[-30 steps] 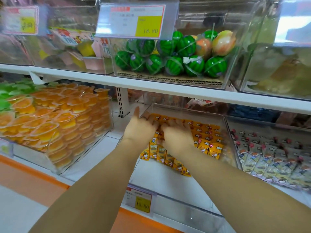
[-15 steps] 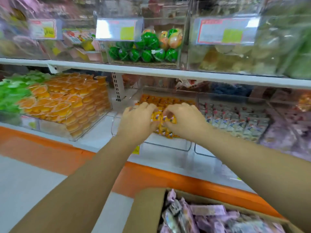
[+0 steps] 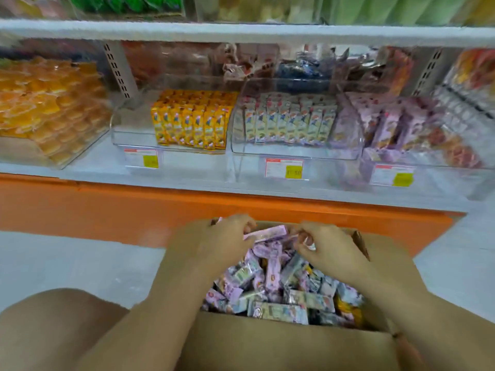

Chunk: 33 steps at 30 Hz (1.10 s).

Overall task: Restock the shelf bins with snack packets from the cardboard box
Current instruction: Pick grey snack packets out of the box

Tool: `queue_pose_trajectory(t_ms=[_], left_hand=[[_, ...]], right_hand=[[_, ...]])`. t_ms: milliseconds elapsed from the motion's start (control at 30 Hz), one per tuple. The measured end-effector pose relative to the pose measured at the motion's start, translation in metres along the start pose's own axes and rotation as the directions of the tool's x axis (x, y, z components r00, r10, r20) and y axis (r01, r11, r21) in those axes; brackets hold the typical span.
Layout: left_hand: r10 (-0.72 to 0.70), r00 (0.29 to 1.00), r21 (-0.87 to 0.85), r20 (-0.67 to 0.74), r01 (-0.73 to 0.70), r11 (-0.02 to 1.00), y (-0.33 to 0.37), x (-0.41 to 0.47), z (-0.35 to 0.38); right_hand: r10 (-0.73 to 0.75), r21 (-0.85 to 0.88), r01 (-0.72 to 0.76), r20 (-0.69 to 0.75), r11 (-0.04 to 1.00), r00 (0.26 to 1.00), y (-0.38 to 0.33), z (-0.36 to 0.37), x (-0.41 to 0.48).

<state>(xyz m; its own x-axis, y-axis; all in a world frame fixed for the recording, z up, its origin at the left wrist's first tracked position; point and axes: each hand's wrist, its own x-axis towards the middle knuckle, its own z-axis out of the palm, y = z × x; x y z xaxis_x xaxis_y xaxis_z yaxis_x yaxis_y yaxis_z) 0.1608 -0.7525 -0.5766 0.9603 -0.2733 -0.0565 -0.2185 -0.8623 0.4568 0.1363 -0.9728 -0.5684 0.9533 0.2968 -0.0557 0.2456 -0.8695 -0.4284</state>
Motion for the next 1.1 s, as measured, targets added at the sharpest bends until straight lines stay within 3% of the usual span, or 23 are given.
queue_pose_trajectory(t_ms=[100,167,267,567,767,1100], left_hand=[[-0.017,0.968,-0.016,0.251,0.022,1.0,0.001,0.002,0.037],[-0.029,0.943,-0.005,0.331,0.032,0.999,0.001,0.006,0.057],[-0.041,0.944,0.038,0.327,0.031,0.999,0.005,0.014,0.076],[-0.109,0.946,-0.124,0.306,0.153,0.98,0.015,0.027,0.105],[-0.09,0.942,-0.103,0.322,0.129,0.986,0.011,0.03,0.106],[-0.077,0.941,-0.067,0.33,0.105,0.992,0.015,0.027,0.104]], right_hand=[[0.125,-0.021,-0.124,0.178,0.992,0.976,0.034,0.023,-0.017],[0.183,0.023,-0.194,0.239,0.981,0.954,0.05,0.033,-0.025],[0.252,0.059,-0.276,0.257,0.96,0.933,0.066,0.044,-0.027],[0.33,0.342,-0.421,0.295,0.84,0.897,0.069,0.067,-0.004],[0.365,0.563,-0.455,0.272,0.69,0.89,0.052,0.086,0.006],[0.31,0.563,-0.465,0.354,0.683,0.883,0.05,0.079,0.004]])
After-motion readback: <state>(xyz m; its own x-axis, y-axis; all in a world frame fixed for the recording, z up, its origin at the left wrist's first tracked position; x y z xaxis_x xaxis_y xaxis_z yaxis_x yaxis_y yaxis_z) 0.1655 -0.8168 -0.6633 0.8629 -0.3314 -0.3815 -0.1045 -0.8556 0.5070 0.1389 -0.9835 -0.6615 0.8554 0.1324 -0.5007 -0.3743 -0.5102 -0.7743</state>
